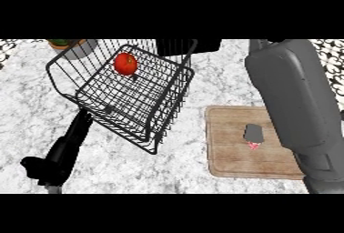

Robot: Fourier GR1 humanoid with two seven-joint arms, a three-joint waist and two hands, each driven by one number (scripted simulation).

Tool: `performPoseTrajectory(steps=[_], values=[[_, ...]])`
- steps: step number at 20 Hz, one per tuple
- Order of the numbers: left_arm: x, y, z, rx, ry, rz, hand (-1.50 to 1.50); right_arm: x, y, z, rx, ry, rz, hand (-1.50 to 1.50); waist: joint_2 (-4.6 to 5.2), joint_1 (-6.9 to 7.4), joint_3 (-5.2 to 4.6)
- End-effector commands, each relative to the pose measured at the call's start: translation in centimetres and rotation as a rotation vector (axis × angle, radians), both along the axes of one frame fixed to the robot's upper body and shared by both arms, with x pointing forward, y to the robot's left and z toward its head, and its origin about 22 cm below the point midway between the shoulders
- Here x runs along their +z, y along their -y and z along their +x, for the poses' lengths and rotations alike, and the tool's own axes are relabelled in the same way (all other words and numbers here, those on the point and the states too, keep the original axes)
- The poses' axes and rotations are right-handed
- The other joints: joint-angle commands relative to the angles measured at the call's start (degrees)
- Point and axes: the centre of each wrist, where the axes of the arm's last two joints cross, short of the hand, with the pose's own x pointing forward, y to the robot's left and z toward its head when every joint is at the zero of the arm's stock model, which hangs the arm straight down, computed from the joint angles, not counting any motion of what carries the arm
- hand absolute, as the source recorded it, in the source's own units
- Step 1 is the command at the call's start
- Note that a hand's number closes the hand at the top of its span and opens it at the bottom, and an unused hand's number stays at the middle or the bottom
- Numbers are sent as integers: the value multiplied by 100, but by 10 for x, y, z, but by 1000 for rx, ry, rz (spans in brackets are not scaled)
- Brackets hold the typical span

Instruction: Pick the tomato from the cutting board and place it in the tiered basket

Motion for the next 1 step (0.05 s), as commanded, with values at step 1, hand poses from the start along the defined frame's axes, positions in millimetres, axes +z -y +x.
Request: performPoseTrajectory(steps=[1], values=[[-9, 7, 0, 37, -30, -20, 0, -14, 25, -26, -2, -58, 56, -150, 17, -217, -45]])
